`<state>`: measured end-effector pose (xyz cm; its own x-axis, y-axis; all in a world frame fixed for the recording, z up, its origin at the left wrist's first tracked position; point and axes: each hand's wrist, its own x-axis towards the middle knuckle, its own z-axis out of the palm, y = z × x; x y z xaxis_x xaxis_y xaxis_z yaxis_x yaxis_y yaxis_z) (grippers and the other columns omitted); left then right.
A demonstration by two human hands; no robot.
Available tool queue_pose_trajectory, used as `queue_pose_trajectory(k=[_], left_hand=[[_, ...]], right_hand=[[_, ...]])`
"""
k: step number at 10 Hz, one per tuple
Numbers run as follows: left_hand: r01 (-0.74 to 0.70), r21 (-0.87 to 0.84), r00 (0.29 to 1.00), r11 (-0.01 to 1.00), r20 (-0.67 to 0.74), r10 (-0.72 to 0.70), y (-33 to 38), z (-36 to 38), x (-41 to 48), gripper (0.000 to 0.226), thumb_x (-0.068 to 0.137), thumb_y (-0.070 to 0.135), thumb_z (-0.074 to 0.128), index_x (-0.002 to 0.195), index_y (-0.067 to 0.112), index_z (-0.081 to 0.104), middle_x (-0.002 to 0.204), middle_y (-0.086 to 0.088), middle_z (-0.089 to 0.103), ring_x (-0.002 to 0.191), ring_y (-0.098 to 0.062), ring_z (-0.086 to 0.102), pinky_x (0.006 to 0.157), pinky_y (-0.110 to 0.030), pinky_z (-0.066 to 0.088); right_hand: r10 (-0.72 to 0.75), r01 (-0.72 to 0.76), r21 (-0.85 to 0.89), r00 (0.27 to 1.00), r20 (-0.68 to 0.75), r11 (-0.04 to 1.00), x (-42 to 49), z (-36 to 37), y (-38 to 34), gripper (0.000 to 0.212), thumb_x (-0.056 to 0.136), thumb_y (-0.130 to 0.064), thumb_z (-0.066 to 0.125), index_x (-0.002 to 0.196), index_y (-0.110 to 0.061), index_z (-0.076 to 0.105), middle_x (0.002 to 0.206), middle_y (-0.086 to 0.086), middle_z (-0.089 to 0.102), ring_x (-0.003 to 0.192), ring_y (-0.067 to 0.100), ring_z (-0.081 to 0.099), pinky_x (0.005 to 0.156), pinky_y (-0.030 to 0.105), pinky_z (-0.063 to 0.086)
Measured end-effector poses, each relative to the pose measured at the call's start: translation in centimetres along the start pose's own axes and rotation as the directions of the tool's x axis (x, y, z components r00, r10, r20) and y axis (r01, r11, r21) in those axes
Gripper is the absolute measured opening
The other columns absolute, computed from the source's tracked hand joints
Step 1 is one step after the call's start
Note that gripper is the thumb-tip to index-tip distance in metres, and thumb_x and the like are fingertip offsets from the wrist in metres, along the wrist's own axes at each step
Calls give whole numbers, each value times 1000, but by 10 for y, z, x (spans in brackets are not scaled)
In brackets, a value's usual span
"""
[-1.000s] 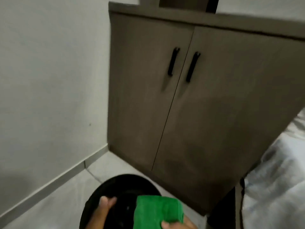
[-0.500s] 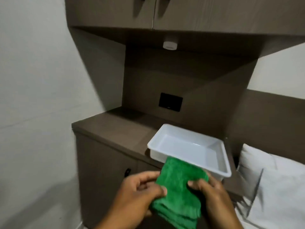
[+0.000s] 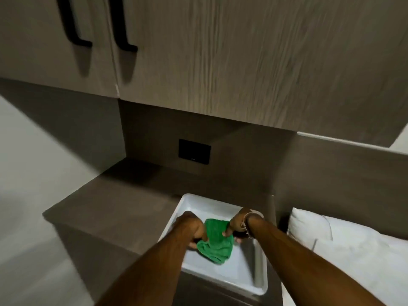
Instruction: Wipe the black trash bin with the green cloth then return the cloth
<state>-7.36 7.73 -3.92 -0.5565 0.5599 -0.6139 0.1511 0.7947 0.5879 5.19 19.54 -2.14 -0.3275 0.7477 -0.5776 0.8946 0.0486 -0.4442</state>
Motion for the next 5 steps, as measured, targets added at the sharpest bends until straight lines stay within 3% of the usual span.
queue_pose_trajectory(k=[1,2,3,4,5], left_hand=[[44,183,990,982,-143,-18,-7,9,12,41,69,26,102,90,5,72,80,-11,81,58,-17,79,55,-31,66],[18,311,966,950,-252,64,-16,12,16,72,56,48,104,107,11,71,92,-6,83,75,-17,81,76,-35,68],[-6,414,945,910,-296,141,-18,14,12,89,58,56,101,128,18,61,130,-7,71,120,-29,69,98,-41,59],[-165,444,877,881,-342,337,-23,9,-28,58,74,58,89,117,28,62,125,1,69,116,-24,67,98,-40,58],[-376,454,690,808,-445,571,-56,3,-82,35,83,59,73,108,37,63,112,16,68,106,-11,68,89,-31,56]], right_hand=[[50,-54,-79,998,-48,995,18,10,8,34,63,-26,99,67,-6,72,94,14,84,65,20,72,75,31,66],[-27,-5,-169,982,-189,986,16,16,14,56,54,-39,101,92,-8,74,94,7,82,81,21,78,71,33,65],[-148,54,-283,935,-323,958,10,22,18,80,63,-43,96,126,-10,60,122,8,71,116,28,69,94,38,58],[-234,157,-226,900,-367,961,-26,26,16,85,72,-51,87,138,-16,46,129,9,67,119,32,66,99,43,56],[-346,346,-83,826,-444,934,-79,38,19,46,78,-62,73,106,-35,49,101,-5,71,92,22,70,87,43,59]])
